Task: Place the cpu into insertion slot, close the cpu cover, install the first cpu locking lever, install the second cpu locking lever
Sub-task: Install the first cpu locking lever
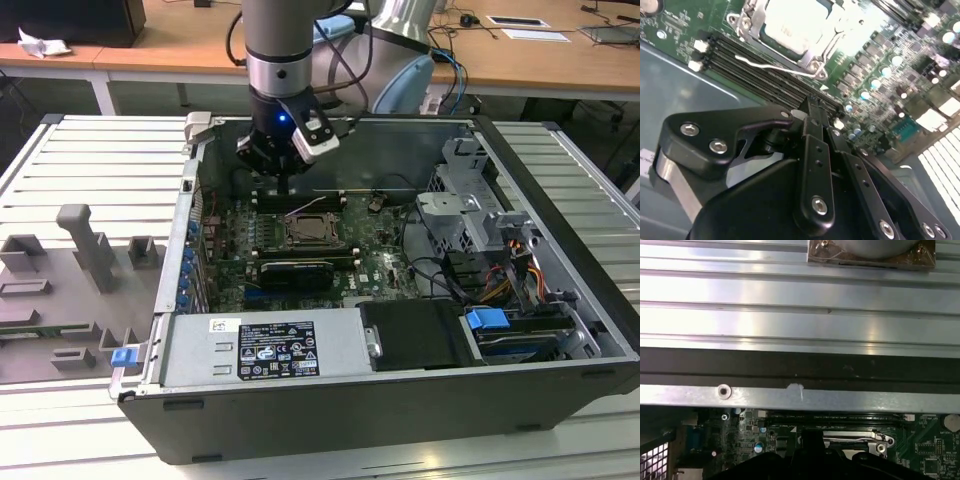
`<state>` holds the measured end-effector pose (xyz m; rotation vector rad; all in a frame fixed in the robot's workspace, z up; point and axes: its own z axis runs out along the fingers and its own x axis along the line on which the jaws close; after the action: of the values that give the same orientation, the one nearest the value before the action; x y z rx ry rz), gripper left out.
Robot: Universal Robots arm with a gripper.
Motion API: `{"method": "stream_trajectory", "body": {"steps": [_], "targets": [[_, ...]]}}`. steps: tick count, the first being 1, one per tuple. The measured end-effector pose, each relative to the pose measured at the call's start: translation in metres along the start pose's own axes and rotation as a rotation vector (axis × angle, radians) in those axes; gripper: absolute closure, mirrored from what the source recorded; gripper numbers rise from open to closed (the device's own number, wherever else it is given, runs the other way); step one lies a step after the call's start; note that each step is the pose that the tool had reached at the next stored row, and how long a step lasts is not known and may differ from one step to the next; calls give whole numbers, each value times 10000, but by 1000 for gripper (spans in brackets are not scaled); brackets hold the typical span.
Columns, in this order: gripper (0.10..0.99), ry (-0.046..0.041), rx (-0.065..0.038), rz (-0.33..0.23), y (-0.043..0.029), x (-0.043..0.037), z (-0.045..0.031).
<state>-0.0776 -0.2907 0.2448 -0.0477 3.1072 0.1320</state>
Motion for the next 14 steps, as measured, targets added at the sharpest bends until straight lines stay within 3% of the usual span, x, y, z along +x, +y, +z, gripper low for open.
{"method": "stream_trajectory", "body": {"steps": [7,14], "targets": [[980,4,1,-46,-15,-120,135],[980,5,2,-53,-18,-219,171]]}}
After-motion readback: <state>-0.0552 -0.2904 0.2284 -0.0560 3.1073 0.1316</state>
